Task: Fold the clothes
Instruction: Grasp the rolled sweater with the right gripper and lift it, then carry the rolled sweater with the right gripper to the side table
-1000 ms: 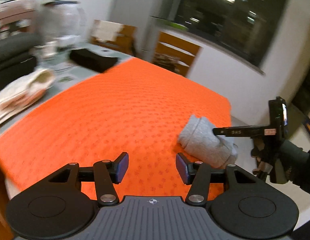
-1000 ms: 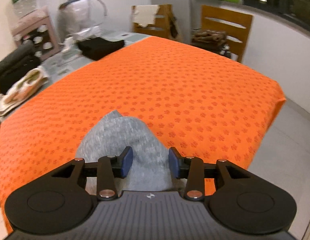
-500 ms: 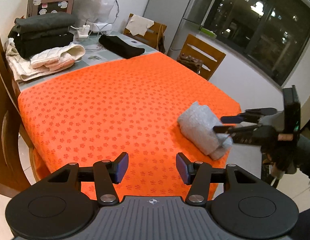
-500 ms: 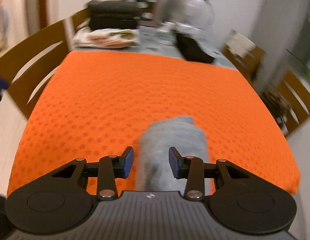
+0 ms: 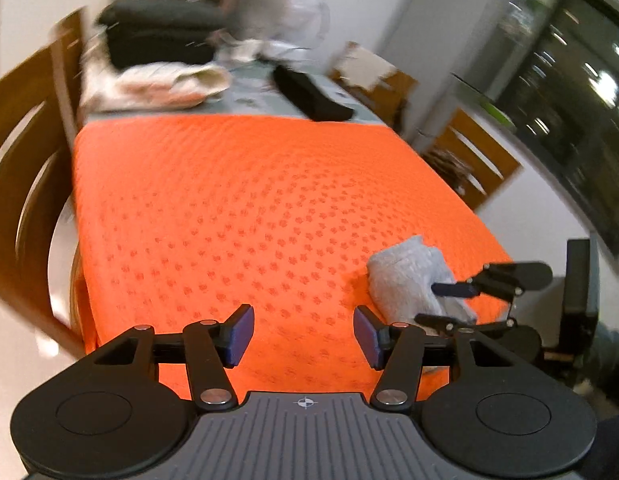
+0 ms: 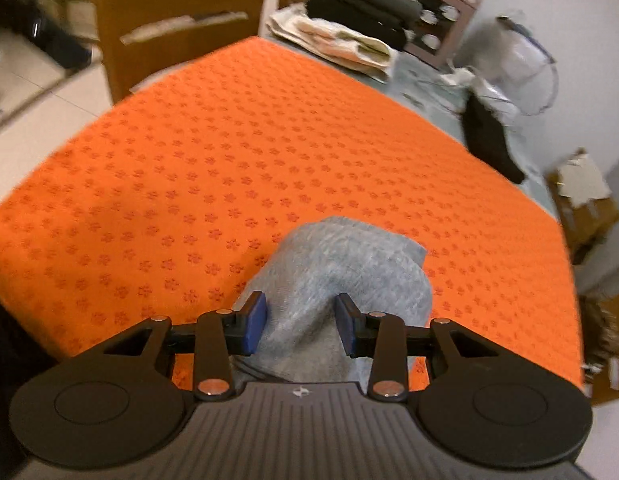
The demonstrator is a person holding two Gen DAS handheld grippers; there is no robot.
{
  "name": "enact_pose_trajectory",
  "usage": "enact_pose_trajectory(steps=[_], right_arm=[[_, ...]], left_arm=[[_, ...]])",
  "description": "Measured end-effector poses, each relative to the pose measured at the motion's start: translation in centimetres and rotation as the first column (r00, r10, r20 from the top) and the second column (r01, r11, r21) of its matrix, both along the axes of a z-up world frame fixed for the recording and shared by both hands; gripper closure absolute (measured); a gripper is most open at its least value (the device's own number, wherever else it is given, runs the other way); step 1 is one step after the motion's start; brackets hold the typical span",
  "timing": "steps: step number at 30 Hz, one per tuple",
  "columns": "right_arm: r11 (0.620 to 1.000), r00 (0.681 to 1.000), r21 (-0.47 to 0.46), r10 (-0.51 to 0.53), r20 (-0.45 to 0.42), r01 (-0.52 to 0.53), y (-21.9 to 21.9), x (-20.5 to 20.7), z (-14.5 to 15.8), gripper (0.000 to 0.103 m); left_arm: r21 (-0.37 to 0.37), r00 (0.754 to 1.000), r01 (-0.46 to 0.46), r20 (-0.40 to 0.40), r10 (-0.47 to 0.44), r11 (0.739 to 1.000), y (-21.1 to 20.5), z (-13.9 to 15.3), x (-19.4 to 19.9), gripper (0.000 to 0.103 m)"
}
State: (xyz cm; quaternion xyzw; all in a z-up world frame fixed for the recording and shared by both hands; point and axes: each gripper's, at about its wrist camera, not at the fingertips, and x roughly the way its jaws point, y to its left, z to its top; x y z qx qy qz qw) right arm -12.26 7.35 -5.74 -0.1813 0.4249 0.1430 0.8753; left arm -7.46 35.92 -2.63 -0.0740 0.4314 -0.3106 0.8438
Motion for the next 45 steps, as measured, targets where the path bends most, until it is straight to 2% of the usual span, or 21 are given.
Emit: enact_pose_trajectory(steps=[3,6,11,16,19,23,25,28,30,32,33,35,41,45], right_arm=[[0.993,0.999,0.113,0.043,-0.015,-0.041,-2.7,0.1,0.6,0.060],[0.977,0.998,0.208,0.056,-0.037,-0.047,-4.9,0.2,1.4,0.060],[0.938,0.998,0.345,-0.005,-0.063,0.027,-9.3,0.1,2.5,0.038],[0.879,0.983,0.456,-0.070,-0.167,0.140,-13.4,0.8,1.0,0.030],[0.817,0.966,0.533,-0.107,-0.237,0.222,-15.4,1.4,-0.5,0.023],[0.686,0.926,0.650,-0.096,-0.364,0.327,-17.3,2.6,-3.7,0.021],[0.620,0.906,0.692,-0.074,-0.418,0.370,-17.9,3.2,-5.4,0.021],[0.523,0.877,0.738,-0.039,-0.479,0.426,-18.2,3.8,-7.7,0.021],[0.466,0.863,0.759,-0.018,-0.505,0.455,-18.2,3.9,-8.7,0.025],[0.418,0.857,0.776,-0.012,-0.515,0.472,-18.2,4.1,-8.6,0.041],[0.394,0.854,0.783,-0.008,-0.520,0.481,-18.2,4.2,-8.6,0.043],[0.345,0.849,0.796,-0.001,-0.529,0.497,-18.3,4.4,-8.4,0.046],[0.275,0.886,0.855,0.022,-0.463,0.440,-19.1,8.5,-3.7,0.047],[0.200,0.898,0.884,0.039,-0.438,0.423,-19.6,13.4,-1.9,0.046]], left_arm=[[-0.027,0.998,-0.063,-0.008,0.063,0.998,-2.4,-0.9,-2.4,0.038],[-0.054,0.993,-0.107,-0.056,0.104,0.993,-4.9,-2.1,-3.6,0.038],[-0.080,0.991,-0.103,-0.092,0.095,0.992,-8.7,-3.7,-3.1,0.034],[-0.146,0.979,-0.143,-0.166,0.119,0.979,-10.5,-6.1,-1.0,0.031],[-0.173,0.968,-0.167,-0.216,0.128,0.971,-10.8,-7.8,0.0,0.030],[-0.236,0.937,-0.199,-0.331,0.114,0.951,-11.0,-10.6,1.2,0.030],[-0.293,0.914,-0.199,-0.401,0.069,0.935,-11.1,-12.1,1.7,0.030],[-0.331,0.893,-0.180,-0.450,0.013,0.927,-11.7,-13.4,2.6,0.031],[-0.353,0.878,-0.166,-0.478,-0.024,0.921,-12.1,-14.2,3.3,0.032],[-0.375,0.862,-0.154,-0.504,-0.062,0.914,-12.5,-15.0,3.9,0.035],[-0.383,0.860,-0.143,-0.505,-0.077,0.913,-12.6,-15.0,4.2,0.035],[-0.396,0.865,-0.129,-0.493,-0.093,0.909,-12.7,-14.1,5.1,0.037],[-0.495,0.925,-0.095,-0.364,-0.106,0.864,-12.0,-8.9,8.6,0.037],[-0.517,0.951,-0.137,-0.307,-0.033,0.845,-11.7,-6.1,11.6,0.037]])
